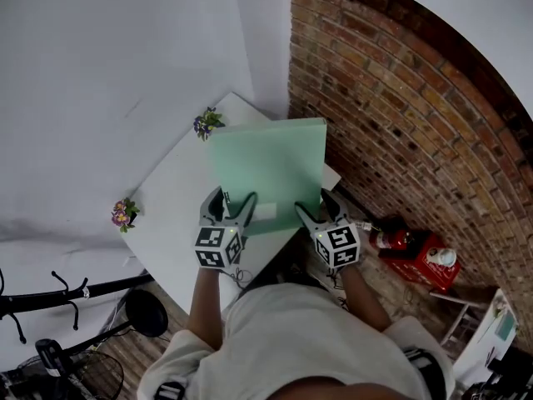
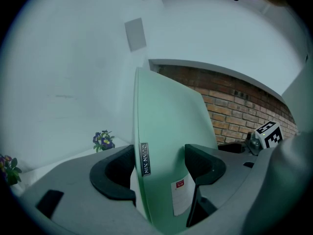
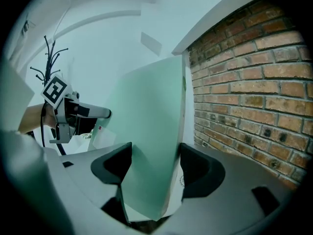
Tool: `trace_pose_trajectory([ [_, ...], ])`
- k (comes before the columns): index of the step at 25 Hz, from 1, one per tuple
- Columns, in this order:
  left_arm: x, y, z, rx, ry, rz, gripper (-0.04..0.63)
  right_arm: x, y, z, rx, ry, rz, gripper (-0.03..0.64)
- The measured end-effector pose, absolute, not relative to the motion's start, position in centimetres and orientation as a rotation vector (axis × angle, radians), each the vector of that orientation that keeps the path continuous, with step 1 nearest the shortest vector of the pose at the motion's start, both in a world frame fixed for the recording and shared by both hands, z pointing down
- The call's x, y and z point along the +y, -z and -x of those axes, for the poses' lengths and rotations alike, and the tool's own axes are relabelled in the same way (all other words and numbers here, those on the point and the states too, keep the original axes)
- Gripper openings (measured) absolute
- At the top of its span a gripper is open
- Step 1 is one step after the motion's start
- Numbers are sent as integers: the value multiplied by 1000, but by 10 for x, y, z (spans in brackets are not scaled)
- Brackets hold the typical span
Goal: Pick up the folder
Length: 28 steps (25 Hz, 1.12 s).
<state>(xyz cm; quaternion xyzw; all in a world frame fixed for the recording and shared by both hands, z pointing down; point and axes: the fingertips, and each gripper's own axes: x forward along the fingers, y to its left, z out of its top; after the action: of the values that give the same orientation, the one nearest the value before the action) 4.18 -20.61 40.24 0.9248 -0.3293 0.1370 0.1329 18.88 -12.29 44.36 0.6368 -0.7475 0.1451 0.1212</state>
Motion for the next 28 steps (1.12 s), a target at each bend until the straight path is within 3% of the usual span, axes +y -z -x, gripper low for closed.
trace_pose_trajectory([
  [28, -214, -355, -10, -1051, -209, -2776, 327, -146, -395, -167, -2266, -178, -1835, 304],
])
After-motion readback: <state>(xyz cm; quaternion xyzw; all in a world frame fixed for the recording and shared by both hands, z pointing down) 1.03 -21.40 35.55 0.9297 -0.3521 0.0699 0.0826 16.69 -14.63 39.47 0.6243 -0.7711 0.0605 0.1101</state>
